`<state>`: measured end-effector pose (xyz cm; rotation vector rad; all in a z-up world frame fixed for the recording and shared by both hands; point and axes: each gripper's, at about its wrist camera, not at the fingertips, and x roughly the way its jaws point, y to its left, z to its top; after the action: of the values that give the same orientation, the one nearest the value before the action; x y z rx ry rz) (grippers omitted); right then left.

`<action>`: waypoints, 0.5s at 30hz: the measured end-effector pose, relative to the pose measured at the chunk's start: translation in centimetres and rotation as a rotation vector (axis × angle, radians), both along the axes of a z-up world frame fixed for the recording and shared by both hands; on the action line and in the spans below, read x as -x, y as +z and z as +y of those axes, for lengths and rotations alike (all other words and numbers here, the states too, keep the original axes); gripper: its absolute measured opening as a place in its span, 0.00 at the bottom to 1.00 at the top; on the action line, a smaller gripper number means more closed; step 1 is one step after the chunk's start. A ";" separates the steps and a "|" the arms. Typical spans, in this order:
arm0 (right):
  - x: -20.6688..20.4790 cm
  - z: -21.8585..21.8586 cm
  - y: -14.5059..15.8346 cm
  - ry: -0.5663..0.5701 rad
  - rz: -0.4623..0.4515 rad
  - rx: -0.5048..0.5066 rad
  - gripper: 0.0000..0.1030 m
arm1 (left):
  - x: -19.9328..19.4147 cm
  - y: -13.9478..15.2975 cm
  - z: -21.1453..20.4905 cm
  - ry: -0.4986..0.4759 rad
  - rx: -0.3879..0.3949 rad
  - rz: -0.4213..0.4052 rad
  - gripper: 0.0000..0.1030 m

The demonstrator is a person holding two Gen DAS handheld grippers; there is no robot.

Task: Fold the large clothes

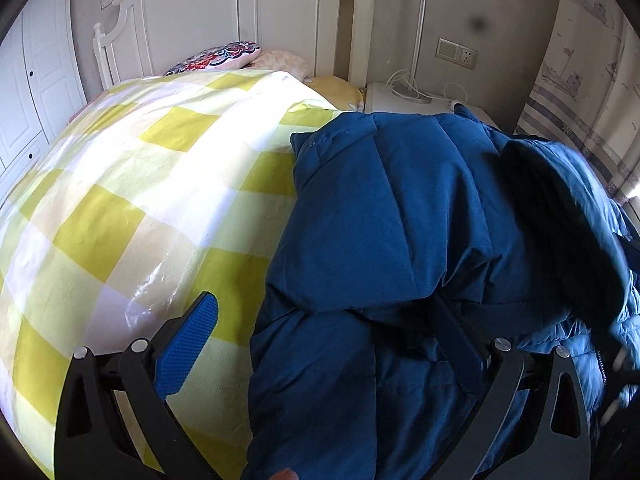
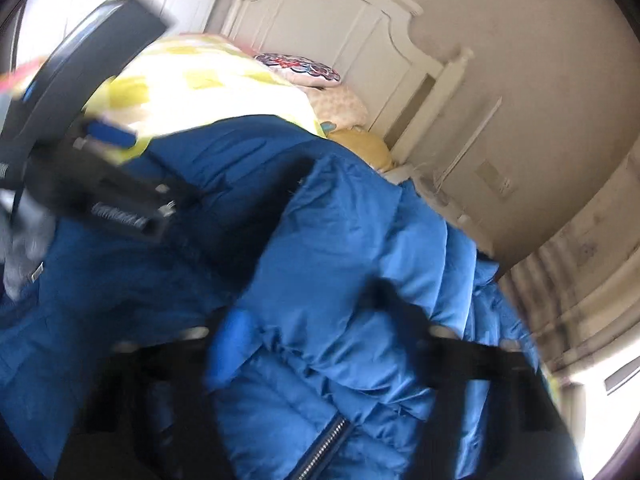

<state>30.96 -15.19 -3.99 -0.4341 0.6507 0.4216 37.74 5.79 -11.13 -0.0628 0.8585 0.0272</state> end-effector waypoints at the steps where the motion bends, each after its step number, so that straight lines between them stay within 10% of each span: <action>1: -0.1 -1.9 1.1 -0.030 0.004 -0.118 0.25 | 0.0 0.0 0.0 0.000 0.002 0.001 0.96; 8: 0.4 -25.0 -0.1 -0.606 0.111 -1.010 0.31 | -0.1 0.1 0.3 -0.002 0.015 0.004 0.96; 11: 0.5 -28.3 -3.2 -0.684 0.214 -1.023 0.68 | 0.0 0.1 0.3 -0.003 0.012 0.004 0.96; 15: 0.3 -28.4 -4.7 -0.649 0.272 -1.062 0.73 | 0.0 0.1 0.3 -0.002 0.009 0.003 0.96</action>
<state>30.69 -43.59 -8.72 0.8423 0.6952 0.1536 37.73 6.07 -10.98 -0.0706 0.8613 0.0218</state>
